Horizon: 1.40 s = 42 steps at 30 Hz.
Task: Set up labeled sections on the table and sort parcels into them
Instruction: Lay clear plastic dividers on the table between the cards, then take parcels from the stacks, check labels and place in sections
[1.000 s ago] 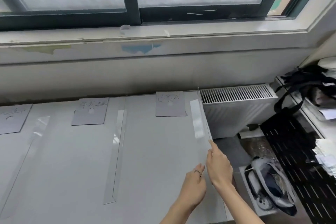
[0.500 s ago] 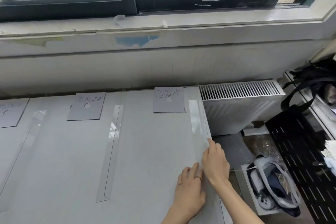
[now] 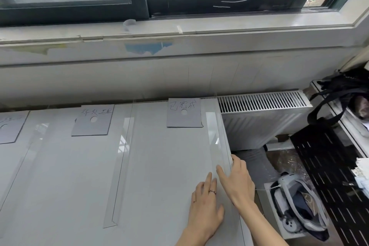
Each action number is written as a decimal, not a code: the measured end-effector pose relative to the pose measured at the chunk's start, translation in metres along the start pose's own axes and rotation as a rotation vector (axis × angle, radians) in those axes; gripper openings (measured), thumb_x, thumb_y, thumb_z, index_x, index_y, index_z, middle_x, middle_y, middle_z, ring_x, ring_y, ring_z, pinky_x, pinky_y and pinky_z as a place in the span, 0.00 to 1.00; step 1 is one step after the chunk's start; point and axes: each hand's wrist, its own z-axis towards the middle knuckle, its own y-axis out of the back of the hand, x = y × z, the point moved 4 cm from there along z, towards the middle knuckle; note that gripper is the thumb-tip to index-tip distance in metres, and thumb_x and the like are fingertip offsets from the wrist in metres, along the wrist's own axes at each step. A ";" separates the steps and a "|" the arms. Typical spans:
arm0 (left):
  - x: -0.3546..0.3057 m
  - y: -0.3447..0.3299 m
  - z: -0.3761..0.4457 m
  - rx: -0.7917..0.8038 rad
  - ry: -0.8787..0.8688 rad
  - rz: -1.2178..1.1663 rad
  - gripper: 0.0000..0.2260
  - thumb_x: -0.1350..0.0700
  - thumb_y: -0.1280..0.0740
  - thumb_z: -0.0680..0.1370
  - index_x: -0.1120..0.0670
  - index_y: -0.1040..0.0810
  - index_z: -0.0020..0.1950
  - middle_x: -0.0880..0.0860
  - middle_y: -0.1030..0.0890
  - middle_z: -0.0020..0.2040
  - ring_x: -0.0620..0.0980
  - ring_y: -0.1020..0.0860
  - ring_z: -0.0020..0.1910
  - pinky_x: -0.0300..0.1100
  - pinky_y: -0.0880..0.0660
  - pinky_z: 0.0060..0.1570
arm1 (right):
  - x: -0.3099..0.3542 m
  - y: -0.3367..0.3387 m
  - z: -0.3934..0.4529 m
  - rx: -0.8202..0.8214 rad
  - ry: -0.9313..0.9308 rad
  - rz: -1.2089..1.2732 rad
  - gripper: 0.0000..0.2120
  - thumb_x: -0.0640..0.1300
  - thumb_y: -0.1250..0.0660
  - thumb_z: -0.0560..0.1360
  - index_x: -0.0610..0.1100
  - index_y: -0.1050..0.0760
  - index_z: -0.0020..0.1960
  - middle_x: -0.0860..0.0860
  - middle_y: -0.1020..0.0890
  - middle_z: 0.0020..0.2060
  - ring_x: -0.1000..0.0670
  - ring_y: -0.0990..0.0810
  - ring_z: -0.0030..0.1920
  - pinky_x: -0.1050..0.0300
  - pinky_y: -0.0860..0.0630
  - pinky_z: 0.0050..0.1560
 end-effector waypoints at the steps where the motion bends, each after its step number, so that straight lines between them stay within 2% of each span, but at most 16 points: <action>1: 0.000 0.000 0.001 -0.010 0.003 -0.007 0.32 0.52 0.43 0.80 0.52 0.55 0.81 0.47 0.59 0.80 0.51 0.53 0.79 0.46 0.50 0.75 | 0.000 0.000 0.000 -0.014 0.004 0.004 0.31 0.61 0.38 0.76 0.49 0.39 0.74 0.52 0.31 0.68 0.49 0.26 0.63 0.52 0.27 0.51; 4: 0.000 0.003 0.003 -0.041 0.038 -0.026 0.33 0.53 0.42 0.79 0.53 0.52 0.81 0.49 0.56 0.81 0.53 0.51 0.79 0.46 0.49 0.75 | 0.004 0.005 0.000 -0.101 0.051 0.000 0.31 0.58 0.35 0.76 0.46 0.38 0.74 0.50 0.30 0.68 0.49 0.29 0.65 0.55 0.28 0.49; 6: 0.002 0.005 0.004 -0.113 0.052 0.041 0.34 0.52 0.34 0.74 0.56 0.40 0.78 0.52 0.43 0.79 0.54 0.37 0.76 0.46 0.39 0.71 | 0.011 0.010 0.000 -0.170 0.101 0.000 0.30 0.55 0.33 0.76 0.44 0.36 0.72 0.49 0.29 0.67 0.48 0.28 0.64 0.53 0.27 0.53; 8: 0.007 0.006 0.007 -0.185 0.044 0.111 0.35 0.48 0.27 0.63 0.56 0.26 0.70 0.53 0.27 0.71 0.53 0.23 0.65 0.43 0.27 0.60 | 0.021 0.015 0.001 -0.223 0.146 -0.011 0.29 0.53 0.32 0.76 0.43 0.34 0.72 0.47 0.29 0.68 0.46 0.28 0.65 0.50 0.28 0.58; 10: 0.012 0.016 0.008 -0.255 0.072 0.144 0.37 0.46 0.25 0.60 0.55 0.25 0.68 0.53 0.24 0.69 0.52 0.24 0.65 0.43 0.25 0.57 | 0.035 0.018 0.000 -0.246 0.193 -0.025 0.29 0.52 0.33 0.76 0.42 0.35 0.73 0.45 0.30 0.71 0.45 0.30 0.68 0.49 0.30 0.62; 13: 0.019 0.053 0.007 -0.402 0.086 0.178 0.34 0.46 0.28 0.66 0.56 0.29 0.71 0.56 0.28 0.72 0.54 0.35 0.70 0.47 0.27 0.62 | 0.059 0.019 -0.004 -0.250 0.270 -0.029 0.30 0.55 0.35 0.77 0.42 0.36 0.74 0.44 0.33 0.73 0.44 0.33 0.71 0.48 0.33 0.66; 15: 0.028 0.079 0.004 -0.487 0.128 0.201 0.29 0.45 0.37 0.73 0.56 0.30 0.72 0.57 0.32 0.75 0.55 0.38 0.73 0.48 0.37 0.69 | 0.076 0.015 -0.011 -0.245 0.325 -0.043 0.31 0.58 0.37 0.77 0.43 0.37 0.75 0.44 0.35 0.75 0.44 0.35 0.73 0.47 0.34 0.68; 18: 0.044 0.116 -0.005 -0.558 0.189 0.195 0.29 0.43 0.46 0.78 0.55 0.35 0.76 0.55 0.39 0.78 0.55 0.46 0.77 0.47 0.54 0.72 | 0.103 0.006 -0.024 -0.226 0.413 -0.065 0.34 0.64 0.47 0.77 0.46 0.39 0.76 0.46 0.38 0.77 0.45 0.39 0.76 0.47 0.39 0.72; 20: 0.058 0.139 -0.015 -0.599 0.208 0.199 0.30 0.40 0.50 0.80 0.53 0.41 0.79 0.53 0.46 0.80 0.53 0.54 0.78 0.45 0.63 0.72 | 0.123 0.001 -0.033 -0.201 0.469 -0.081 0.35 0.65 0.50 0.77 0.46 0.40 0.76 0.46 0.39 0.77 0.46 0.40 0.77 0.48 0.43 0.73; 23: 0.081 0.169 -0.034 -0.638 0.234 0.181 0.33 0.36 0.59 0.78 0.49 0.54 0.80 0.49 0.62 0.80 0.49 0.67 0.77 0.43 0.71 0.71 | 0.158 -0.005 -0.047 -0.188 0.533 -0.090 0.35 0.66 0.51 0.77 0.46 0.38 0.76 0.45 0.38 0.77 0.45 0.40 0.76 0.49 0.44 0.73; 26: 0.103 0.195 -0.056 -0.683 0.279 0.164 0.34 0.35 0.64 0.76 0.48 0.59 0.80 0.47 0.66 0.79 0.48 0.69 0.76 0.44 0.72 0.71 | 0.193 -0.013 -0.062 -0.175 0.595 -0.110 0.34 0.66 0.50 0.78 0.46 0.39 0.76 0.45 0.39 0.77 0.45 0.41 0.77 0.50 0.45 0.74; 34: 0.188 0.247 -0.120 -0.760 0.381 0.125 0.36 0.34 0.67 0.75 0.48 0.56 0.81 0.50 0.62 0.80 0.51 0.65 0.78 0.46 0.66 0.72 | 0.290 -0.055 -0.127 -0.137 0.728 -0.096 0.33 0.64 0.51 0.78 0.46 0.38 0.76 0.46 0.39 0.77 0.46 0.41 0.77 0.49 0.43 0.74; 38: 0.248 0.275 -0.162 -0.777 0.420 0.106 0.36 0.33 0.64 0.75 0.47 0.58 0.80 0.49 0.65 0.80 0.51 0.67 0.78 0.46 0.68 0.71 | 0.343 -0.088 -0.171 -0.136 0.765 -0.103 0.33 0.64 0.53 0.78 0.45 0.37 0.75 0.45 0.38 0.77 0.45 0.40 0.76 0.48 0.42 0.73; 42: 0.316 0.306 -0.208 -0.802 0.438 0.096 0.36 0.33 0.63 0.75 0.48 0.59 0.80 0.50 0.63 0.80 0.52 0.66 0.78 0.47 0.65 0.73 | 0.400 -0.127 -0.219 -0.119 0.799 -0.111 0.33 0.64 0.53 0.78 0.46 0.36 0.75 0.46 0.38 0.77 0.45 0.41 0.76 0.48 0.42 0.74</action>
